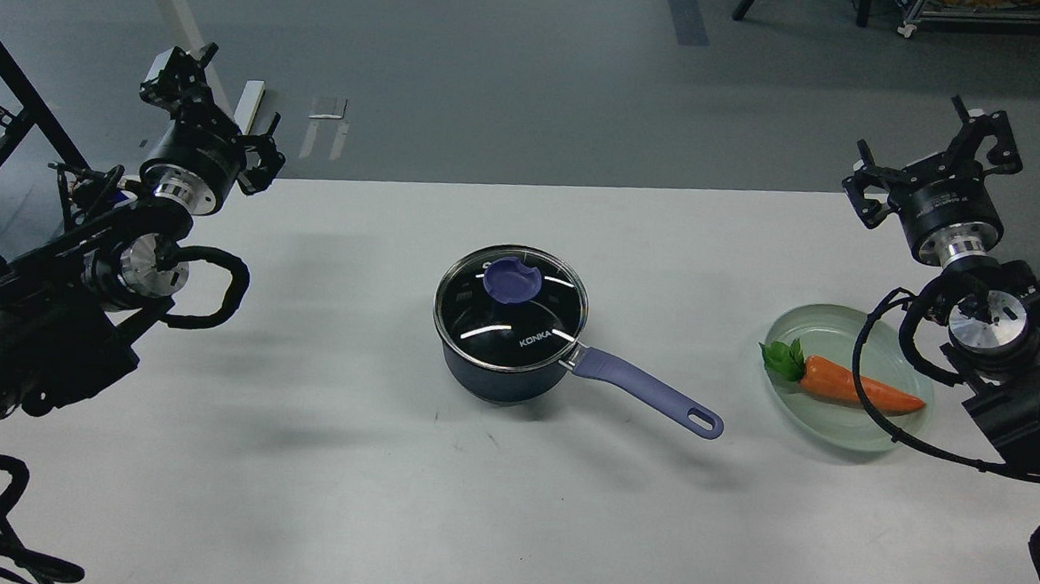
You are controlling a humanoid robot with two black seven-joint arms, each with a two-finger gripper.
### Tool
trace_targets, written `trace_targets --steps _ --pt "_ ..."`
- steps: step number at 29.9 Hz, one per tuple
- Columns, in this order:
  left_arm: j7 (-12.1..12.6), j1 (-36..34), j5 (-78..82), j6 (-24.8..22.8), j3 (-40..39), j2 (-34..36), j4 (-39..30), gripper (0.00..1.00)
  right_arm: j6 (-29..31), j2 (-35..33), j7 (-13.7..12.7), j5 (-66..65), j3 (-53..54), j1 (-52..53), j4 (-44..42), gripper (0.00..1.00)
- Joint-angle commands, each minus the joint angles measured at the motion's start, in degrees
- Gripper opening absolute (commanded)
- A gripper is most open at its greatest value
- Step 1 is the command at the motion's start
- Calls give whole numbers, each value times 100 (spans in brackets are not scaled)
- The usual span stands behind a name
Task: Open pot lid
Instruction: 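Raise the right arm away from the rest pose toward the pot handle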
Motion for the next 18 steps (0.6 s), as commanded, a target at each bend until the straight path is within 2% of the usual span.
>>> trace_targets --steps 1,5,10,13,18 --pt "27 7 1 -49 -3 1 -28 100 -37 40 -23 -13 -2 30 61 100" --pt "53 -1 1 -14 -3 9 -28 100 -81 41 -58 -22 -19 13 183 100" --pt "27 -19 1 -40 -3 167 -46 100 -168 -336 -111 -292 -150 56 789 100" --pt "44 -54 10 12 41 273 -55 100 -467 -671 -111 -1100 -318 345 992 100" --pt "71 -72 106 -49 85 484 -63 100 -599 -1092 -120 -3033 -643 821 1641 100"
